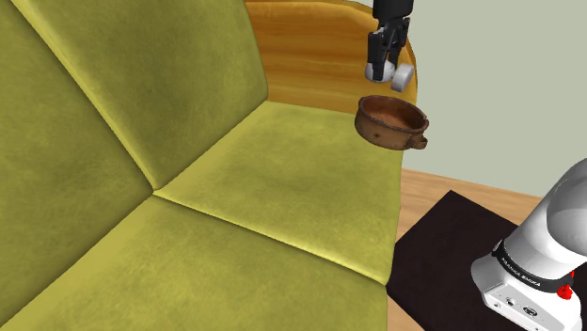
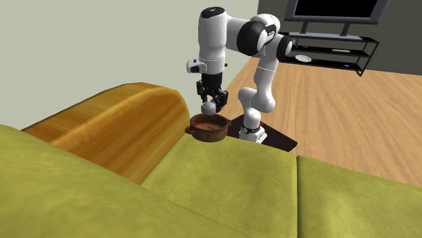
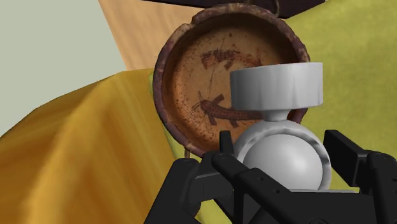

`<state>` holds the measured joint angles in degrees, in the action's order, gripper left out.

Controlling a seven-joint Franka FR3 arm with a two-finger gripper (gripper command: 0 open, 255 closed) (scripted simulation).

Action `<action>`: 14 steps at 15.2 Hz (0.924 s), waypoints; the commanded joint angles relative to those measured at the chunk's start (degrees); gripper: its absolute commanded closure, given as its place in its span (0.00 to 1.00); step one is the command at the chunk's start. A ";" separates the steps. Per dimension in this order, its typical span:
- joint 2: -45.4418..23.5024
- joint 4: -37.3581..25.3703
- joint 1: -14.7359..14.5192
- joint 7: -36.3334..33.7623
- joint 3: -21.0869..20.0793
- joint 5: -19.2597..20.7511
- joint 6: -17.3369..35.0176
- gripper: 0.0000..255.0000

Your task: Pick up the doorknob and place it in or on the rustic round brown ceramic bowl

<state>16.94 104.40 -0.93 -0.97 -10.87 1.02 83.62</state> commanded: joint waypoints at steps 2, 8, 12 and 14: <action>-0.78 -0.54 1.57 4.25 2.69 1.17 0.46 1.00; -1.00 2.54 2.75 7.26 4.75 1.95 3.93 1.00; -0.38 6.26 2.71 7.10 4.77 1.89 7.04 1.00; -0.15 8.04 2.69 7.02 4.78 1.87 8.58 1.00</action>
<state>16.55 111.29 1.80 6.13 -6.08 2.93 91.27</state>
